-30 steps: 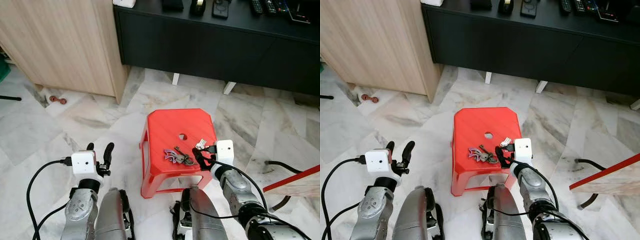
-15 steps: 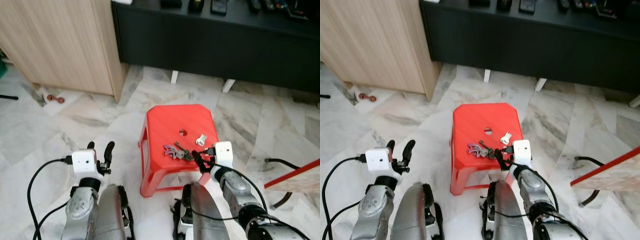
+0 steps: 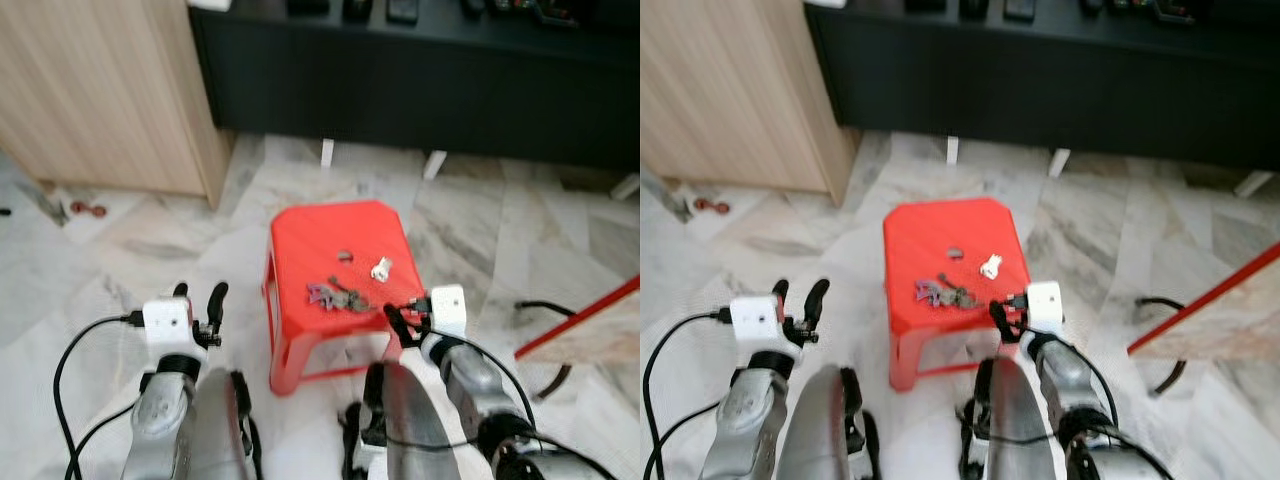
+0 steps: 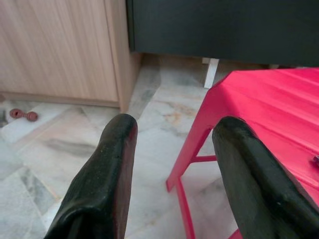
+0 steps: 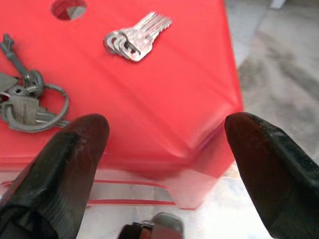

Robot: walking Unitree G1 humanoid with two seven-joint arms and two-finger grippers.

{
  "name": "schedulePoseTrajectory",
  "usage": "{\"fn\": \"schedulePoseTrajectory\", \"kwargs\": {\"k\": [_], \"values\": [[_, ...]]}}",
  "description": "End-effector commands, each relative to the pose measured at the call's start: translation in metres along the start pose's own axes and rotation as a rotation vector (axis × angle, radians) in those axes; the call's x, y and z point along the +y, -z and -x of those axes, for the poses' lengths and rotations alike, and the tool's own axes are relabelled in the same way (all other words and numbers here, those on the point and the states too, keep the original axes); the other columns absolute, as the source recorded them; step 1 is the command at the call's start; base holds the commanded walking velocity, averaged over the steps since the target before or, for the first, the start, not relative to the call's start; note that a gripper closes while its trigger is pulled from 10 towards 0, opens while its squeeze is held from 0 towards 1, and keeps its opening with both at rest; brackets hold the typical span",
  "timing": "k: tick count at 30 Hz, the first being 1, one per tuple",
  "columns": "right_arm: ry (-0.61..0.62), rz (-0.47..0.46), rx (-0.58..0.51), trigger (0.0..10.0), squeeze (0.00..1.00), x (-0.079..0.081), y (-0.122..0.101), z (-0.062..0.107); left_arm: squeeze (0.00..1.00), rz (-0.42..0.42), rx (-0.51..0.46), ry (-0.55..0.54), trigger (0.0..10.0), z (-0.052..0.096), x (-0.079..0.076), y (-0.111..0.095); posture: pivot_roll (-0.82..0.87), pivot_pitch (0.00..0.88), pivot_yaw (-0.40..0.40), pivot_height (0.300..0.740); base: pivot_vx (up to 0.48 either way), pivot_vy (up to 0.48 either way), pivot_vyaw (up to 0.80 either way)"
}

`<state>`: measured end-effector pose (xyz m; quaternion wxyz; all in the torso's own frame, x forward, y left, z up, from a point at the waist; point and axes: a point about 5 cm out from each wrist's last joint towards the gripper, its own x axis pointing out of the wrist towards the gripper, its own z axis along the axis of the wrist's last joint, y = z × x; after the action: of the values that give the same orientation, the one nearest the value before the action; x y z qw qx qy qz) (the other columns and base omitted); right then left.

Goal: Hang keys on a hook

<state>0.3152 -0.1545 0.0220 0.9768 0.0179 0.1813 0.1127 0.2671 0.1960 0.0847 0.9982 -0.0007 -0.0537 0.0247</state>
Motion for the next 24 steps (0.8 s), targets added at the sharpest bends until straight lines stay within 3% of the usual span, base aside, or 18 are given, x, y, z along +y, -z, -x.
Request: {"fn": "schedulePoseTrajectory", "kwargs": {"k": [1,15,24], "values": [[0.0,-0.003,0.018,10.0,0.0,-0.0019,0.0085,0.0041,0.0,-0.009,0.018,0.007,10.0,0.0021,-0.0021,0.0048,0.03,0.259,-0.086,0.591,0.0,0.0,0.65],[-0.028,-0.008,0.005,10.0,0.0,0.0011,0.0072,0.0036,0.0,-0.006,0.01,0.008,10.0,0.0006,-0.0033,0.0037,0.03,0.261,-0.085,0.591,0.0,0.0,0.67],[-0.006,-0.033,0.005,10.0,0.0,-0.0015,0.0079,0.0042,0.0,-0.003,0.006,0.011,10.0,0.0005,-0.0045,0.0035,0.02,0.262,-0.086,0.591,0.0,0.0,0.0]]}}
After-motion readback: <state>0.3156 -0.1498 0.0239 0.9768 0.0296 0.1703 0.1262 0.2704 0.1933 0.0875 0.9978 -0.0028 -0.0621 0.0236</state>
